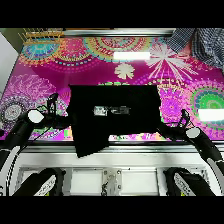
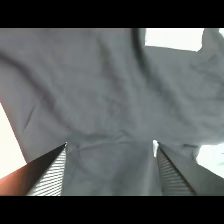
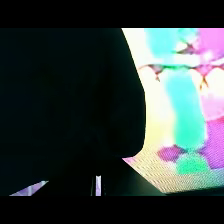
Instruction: Fold the clothes and pants, and hang the long-sleeved shirts on hangers.
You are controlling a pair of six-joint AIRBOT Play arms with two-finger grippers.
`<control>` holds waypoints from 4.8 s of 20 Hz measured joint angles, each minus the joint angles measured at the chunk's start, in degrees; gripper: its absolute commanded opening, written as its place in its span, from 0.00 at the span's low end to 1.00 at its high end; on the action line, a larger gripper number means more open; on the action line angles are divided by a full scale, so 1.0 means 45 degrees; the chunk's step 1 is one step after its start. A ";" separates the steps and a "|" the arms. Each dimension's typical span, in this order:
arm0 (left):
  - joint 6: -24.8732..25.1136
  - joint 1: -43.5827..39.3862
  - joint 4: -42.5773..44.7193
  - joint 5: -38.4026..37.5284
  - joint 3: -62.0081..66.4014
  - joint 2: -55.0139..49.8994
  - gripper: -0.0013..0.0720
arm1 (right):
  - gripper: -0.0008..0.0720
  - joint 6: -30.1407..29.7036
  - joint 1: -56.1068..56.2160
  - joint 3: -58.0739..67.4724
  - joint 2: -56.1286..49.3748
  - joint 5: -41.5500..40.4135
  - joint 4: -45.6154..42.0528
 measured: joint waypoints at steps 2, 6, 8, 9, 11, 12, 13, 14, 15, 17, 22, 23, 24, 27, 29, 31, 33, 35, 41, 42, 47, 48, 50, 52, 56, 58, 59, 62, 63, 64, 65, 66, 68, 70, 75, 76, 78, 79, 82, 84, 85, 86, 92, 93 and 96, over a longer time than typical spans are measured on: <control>-0.0097 0.0525 0.0345 -0.0738 -0.0223 0.0053 0.80 | 0.04 -0.0194 0.0015 0.0015 0.0044 0.0058 0.0000; -0.0253 0.1336 0.0622 -0.1486 -0.1617 0.0447 0.80 | 0.04 -0.0340 0.0024 0.0034 0.0073 0.0097 0.0000; -0.0296 0.1389 0.0432 -0.1520 -0.2453 0.0631 0.80 | 0.04 -0.0389 0.0024 0.0034 0.0078 0.0097 0.0005; -0.0291 0.1297 0.0340 -0.1481 -0.2822 0.0665 0.80 | 0.04 -0.0413 0.0024 0.0034 0.0078 0.0102 0.0010; -0.0291 0.0903 -0.0005 -0.1239 -0.3351 0.0593 0.80 | 0.04 -0.0427 0.0024 0.0034 0.0078 0.0097 0.0053; -0.0291 0.0607 -0.0194 -0.1098 -0.3517 0.0471 0.79 | 0.04 -0.0427 0.0024 0.0034 0.0078 0.0102 0.0058; -0.0296 0.0296 -0.0350 -0.0952 -0.3585 0.0325 0.66 | 0.04 -0.0427 0.0024 0.0034 0.0078 0.0102 0.0102; -0.0296 -0.0039 -0.0491 -0.0801 -0.3575 0.0165 0.51 | 0.04 -0.0427 0.0024 0.0034 0.0078 0.0102 0.0107; -0.0296 -0.0345 -0.0539 -0.0753 -0.3487 0.0005 0.43 | 0.04 -0.0427 0.0024 0.0034 0.0078 0.0102 0.0121; -0.0301 -0.0869 -0.0656 -0.0559 -0.3147 -0.0282 0.03 | 0.04 -0.0427 0.0024 0.0034 0.0078 0.0117 0.0141; -0.0393 -0.0913 -0.0257 -0.1205 -0.1991 0.0073 0.03 | 0.04 -0.0427 0.0024 0.0724 0.0073 0.1073 -0.0461; -0.0393 -0.0651 -0.0058 -0.1637 -0.1710 0.0466 0.03 | 0.04 -0.0427 0.0024 0.1083 0.0073 0.1520 -0.0850; -0.0393 -0.0355 0.0112 -0.2132 -0.1438 0.0903 0.03 | 0.04 -0.0427 0.0024 0.1506 0.0073 0.2055 -0.1297; -0.0486 0.0520 0.0364 -0.4031 -0.0607 0.2487 0.03 | 0.04 -0.0427 0.0024 0.3084 0.0073 0.4337 -0.2953; -0.0777 0.0874 0.0457 -0.5280 -0.0107 0.3560 0.03 | 0.04 -0.0427 0.0024 0.4080 0.0073 0.6071 -0.3973; -0.1073 0.1059 0.0486 -0.6266 0.0316 0.4459 0.03 | 0.04 -0.0423 0.0024 0.4794 0.0073 0.7519 -0.4541; -0.1287 0.1156 0.0491 -0.6902 0.0627 0.5008 0.03 | 0.04 -0.0345 0.0024 0.5265 0.0073 0.8505 -0.4847; -0.1438 0.1205 0.0495 -0.7179 0.0918 0.5061 0.03 | 0.04 -0.0175 0.0024 0.5697 -0.0005 0.9136 -0.5095; -0.0816 0.1248 0.0500 -0.6159 0.2657 0.2380 0.03 | 0.04 0.0107 0.0087 0.7640 -0.1549 0.9675 -0.5323; -0.0602 0.1248 0.0500 -0.5867 0.3065 0.1666 0.03 | 0.04 0.0117 0.0141 0.8014 -0.1972 0.9602 -0.5338; 0.0248 0.1248 0.0529 -0.4843 0.5338 -0.2025 0.03 | 0.04 0.0160 0.0578 1.0190 -0.4600 0.8986 -0.5353; 0.0345 0.1248 0.0525 -0.4658 0.5858 -0.2744 0.03 | 0.04 0.0165 0.0656 1.0642 -0.5119 0.8786 -0.5353; 0.0500 0.1243 0.0525 -0.4362 0.6858 -0.4041 0.03 | 0.04 0.0257 0.0763 1.1361 -0.5950 0.8330 -0.5343; 0.0646 0.1243 0.0525 -0.4143 0.7771 -0.5178 0.03 | 0.04 0.0306 0.0831 1.1885 -0.6620 0.7679 -0.5260; 0.0831 0.1248 0.0529 -0.3876 0.9403 -0.7218 0.60 | 0.08 0.0350 0.0879 1.2279 -0.7407 0.5882 -0.4493; 0.0816 0.1253 0.0491 -0.3696 1.0030 -0.7995 0.77 | 0.81 0.0131 0.0884 1.2356 -0.7684 0.4614 -0.3580; 0.0743 0.1253 0.0335 -0.3487 1.0316 -0.8296 0.77 | 0.92 -0.0121 0.0884 1.2381 -0.7757 0.4027 -0.3079; 0.0476 0.1234 -0.0165 -0.2905 1.1060 -0.8631 0.77 | 0.92 -0.0767 0.0699 1.2488 -0.7732 0.2618 -0.1763; 0.0432 0.1195 -0.0233 -0.2803 1.1191 -0.8582 0.77 | 0.92 -0.1020 0.0500 1.2507 -0.7645 0.2467 -0.1559; 0.0379 0.1103 -0.0262 -0.2710 1.1244 -0.8437 0.55 | 0.92 -0.1379 0.0243 1.2531 -0.7553 0.2497 -0.1379; 0.0335 0.0976 -0.0350 -0.2633 1.1181 -0.8223 0.12 | 0.92 -0.1812 -0.0073 1.2541 -0.7485 0.2754 -0.1224; 0.0335 0.0816 -0.0369 -0.2506 1.0996 -0.7985 0.03 | 0.92 -0.2356 -0.0525 1.2502 -0.7451 0.3269 -0.1122; 0.0330 0.0316 -0.0374 -0.2161 1.0263 -0.7383 0.03 | 0.92 -0.3288 -0.1477 1.2172 -0.7461 0.4333 -0.0991; 0.0291 -0.0355 -0.0437 -0.1729 0.9374 -0.6805 0.03 | 0.92 -0.3993 -0.2497 1.1555 -0.7597 0.5144 -0.0899; 0.0287 -0.2409 -0.0515 -0.0738 0.7732 -0.6198 0.03 | 0.91 -0.5260 -0.3988 1.0506 -0.8976 0.6300 0.0019; 0.0282 -0.2822 -0.0515 -0.0593 0.7601 -0.6227 0.03 | 0.91 -0.5508 -0.4017 1.0438 -0.9306 0.6416 0.0374; 0.0282 -0.3517 -0.0515 -0.0427 0.7567 -0.6460 0.03 | 0.91 -0.6018 -0.3832 1.0370 -0.9904 0.6698 0.1452; 0.0253 -0.3798 -0.0515 -0.0408 0.7650 -0.6611 0.03 | 0.91 -0.6212 -0.3657 1.0346 -1.0156 0.6824 0.1991; 0.0253 -0.4517 -0.0515 -0.0301 0.8174 -0.7218 0.03 | 0.50 -0.6654 -0.2914 1.0307 -1.0705 0.6596 0.2973; 0.0253 -0.4867 -0.0515 -0.0287 0.8646 -0.7679 0.03 | 0.17 -0.6815 -0.2487 1.0273 -1.0904 0.6275 0.3147; 0.0253 -0.4993 -0.0515 -0.0325 0.8874 -0.7902 0.03 | 0.04 -0.6873 -0.2341 1.0273 -1.0938 0.6110 0.3181; 0.0257 -0.5124 -0.0515 -0.0379 0.9112 -0.8131 0.03 | 0.04 -0.6902 -0.2278 1.0273 -1.0948 0.6071 0.3264; 0.0131 -0.5430 -0.0559 -0.0549 0.9700 -0.9024 0.03 | 0.04 -0.5731 -0.3109 1.0462 -0.9398 0.6751 0.1039; 0.0019 -0.5440 -0.0738 -0.0452 0.9719 -0.9160 0.03 | 0.04 -0.5333 -0.3288 1.0637 -0.8956 0.7101 0.0170; 0.0019 -0.5591 -0.1899 0.0083 0.9787 -0.9714 0.03 | 0.04 -0.4337 -0.3405 1.1400 -0.7698 0.8354 -0.2166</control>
